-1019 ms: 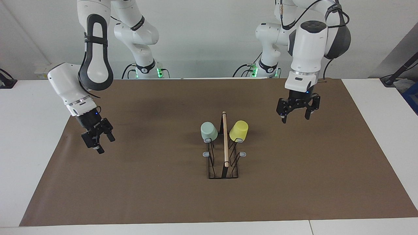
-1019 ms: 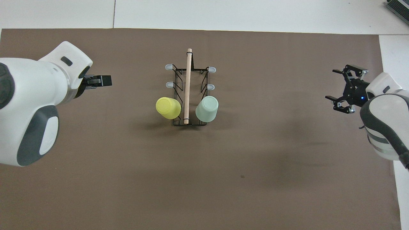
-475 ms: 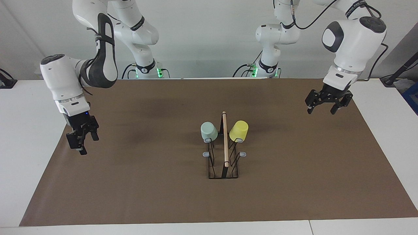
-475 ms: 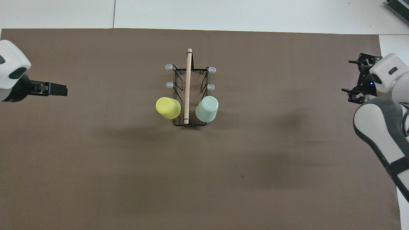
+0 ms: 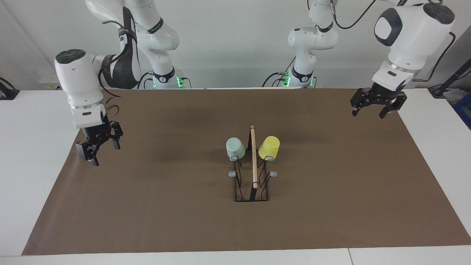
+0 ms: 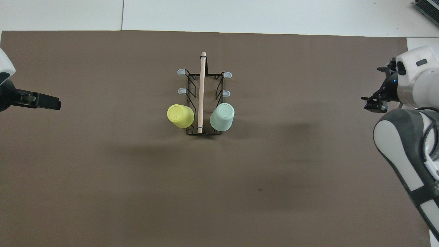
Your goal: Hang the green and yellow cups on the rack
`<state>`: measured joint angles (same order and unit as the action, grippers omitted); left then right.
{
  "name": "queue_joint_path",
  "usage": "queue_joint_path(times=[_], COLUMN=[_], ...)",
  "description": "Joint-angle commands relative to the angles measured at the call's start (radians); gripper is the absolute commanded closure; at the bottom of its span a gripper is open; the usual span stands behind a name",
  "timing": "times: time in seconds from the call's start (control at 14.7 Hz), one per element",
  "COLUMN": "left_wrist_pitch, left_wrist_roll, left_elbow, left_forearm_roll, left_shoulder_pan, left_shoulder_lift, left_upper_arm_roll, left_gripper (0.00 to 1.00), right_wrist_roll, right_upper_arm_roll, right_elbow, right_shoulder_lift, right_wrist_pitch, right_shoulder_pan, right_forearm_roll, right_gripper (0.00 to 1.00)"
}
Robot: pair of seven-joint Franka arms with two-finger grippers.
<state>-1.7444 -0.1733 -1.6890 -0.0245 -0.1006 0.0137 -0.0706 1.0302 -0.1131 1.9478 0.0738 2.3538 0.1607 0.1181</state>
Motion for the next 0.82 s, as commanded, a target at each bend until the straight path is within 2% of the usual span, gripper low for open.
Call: queue_joint_path(times=[0.0,0.2,0.41,0.54,0.61,0.75], left_wrist_pitch=[0.086,0.114,0.138,0.147,0.148,0.155], left_wrist_roll=[-0.012,-0.008,-0.006,0.003,0.020,0.032], left_elbow=[0.044,0.043,0.041,0.038,0.035,0.038], left_forearm_roll=[-0.005,-0.005,-0.005,0.003,0.015,0.017], left_shoulder_pan=[-0.008,-0.013,-0.005,0.011,0.031,0.044], left_shoulder_lift=[-0.002,0.011,0.031,0.035,0.038,0.037], left_upper_arm_roll=[0.005,0.008,0.009,0.050,0.079,0.100], left_gripper=[0.00,0.00,0.00,0.00,0.00,0.00], right_wrist_roll=[-0.374,-0.675,-0.835,-0.919,-0.970,-1.022], right_upper_arm_roll=[-0.005,0.022,0.171,0.208,0.246,0.263], right_elbow=[-0.042,-0.127,-0.211,-0.282,-0.311,-0.339], right_shoulder_lift=[-0.039,-0.042,-0.055,-0.055,-0.057,-0.068], right_wrist_pitch=[-0.163,-0.367,-0.514,-0.650,-0.719,-0.813], right_shoulder_pan=[-0.059,-0.142,-0.259,-0.254,-0.260,-0.257], right_forearm_roll=[0.104,0.110,0.069,-0.074,-0.102,-0.113], right_gripper=[0.00,0.00,0.00,0.00,0.00,0.00])
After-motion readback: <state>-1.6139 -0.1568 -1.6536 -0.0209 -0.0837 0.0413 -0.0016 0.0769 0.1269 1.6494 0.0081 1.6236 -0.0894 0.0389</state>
